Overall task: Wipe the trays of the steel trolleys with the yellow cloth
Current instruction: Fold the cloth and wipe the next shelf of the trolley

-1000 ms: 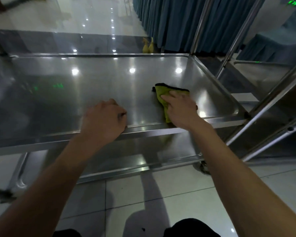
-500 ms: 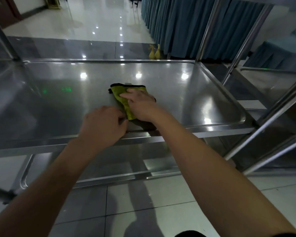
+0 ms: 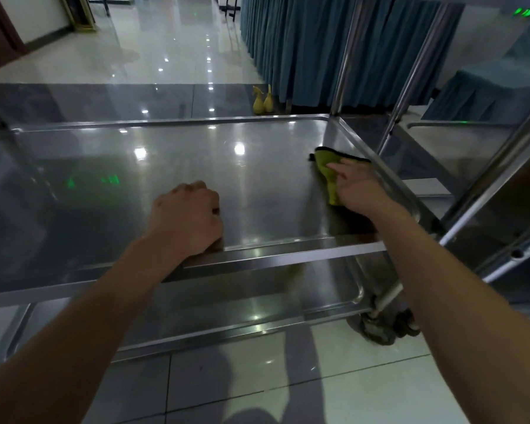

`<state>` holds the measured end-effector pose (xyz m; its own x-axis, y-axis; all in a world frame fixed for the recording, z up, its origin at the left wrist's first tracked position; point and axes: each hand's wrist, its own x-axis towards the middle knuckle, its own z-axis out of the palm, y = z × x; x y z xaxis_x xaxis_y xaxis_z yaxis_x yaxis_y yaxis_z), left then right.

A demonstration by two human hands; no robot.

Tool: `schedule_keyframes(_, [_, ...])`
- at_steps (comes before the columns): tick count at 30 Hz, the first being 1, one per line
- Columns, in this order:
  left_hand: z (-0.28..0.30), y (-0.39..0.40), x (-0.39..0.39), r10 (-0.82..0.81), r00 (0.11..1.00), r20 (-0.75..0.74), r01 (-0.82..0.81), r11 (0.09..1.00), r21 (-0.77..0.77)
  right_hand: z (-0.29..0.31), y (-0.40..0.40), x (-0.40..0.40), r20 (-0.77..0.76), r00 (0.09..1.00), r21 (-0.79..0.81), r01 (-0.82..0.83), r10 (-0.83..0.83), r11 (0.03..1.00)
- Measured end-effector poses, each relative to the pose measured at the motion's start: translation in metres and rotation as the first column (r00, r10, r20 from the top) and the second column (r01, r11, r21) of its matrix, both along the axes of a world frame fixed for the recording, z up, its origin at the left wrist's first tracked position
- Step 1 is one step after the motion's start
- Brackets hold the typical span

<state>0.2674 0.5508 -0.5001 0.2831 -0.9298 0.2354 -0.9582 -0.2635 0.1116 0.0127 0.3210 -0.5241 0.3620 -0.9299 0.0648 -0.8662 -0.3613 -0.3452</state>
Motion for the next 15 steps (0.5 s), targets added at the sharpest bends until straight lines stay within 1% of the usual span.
schedule_keyframes(3, [0.003, 0.000, -0.001, 0.001, 0.999, -0.052, -0.001, 1.000, 0.017, 0.001, -0.015, -0.022, -0.006, 0.996, -0.024, 0.089, -0.089, 0.996])
schedule_keyframes(7, [0.004, -0.001, 0.004, 0.014, 0.992, -0.129, -0.011, 1.000, 0.020, 0.009, -0.010, -0.019, -0.025, 0.991, -0.032, 0.132, -0.133, 0.991])
schedule_keyframes(12, [0.006, -0.001, 0.010, 0.011, 0.994, -0.107, -0.005, 0.998, 0.057, 0.014, -0.005, -0.011, -0.008, 0.995, -0.014, 0.103, -0.103, 0.995])
schedule_keyframes(15, [0.005, 0.001, 0.015, 0.020, 0.997, -0.077, -0.017, 0.999, 0.043, 0.012, -0.006, 0.001, -0.012, 0.999, 0.006, 0.038, -0.038, 0.999])
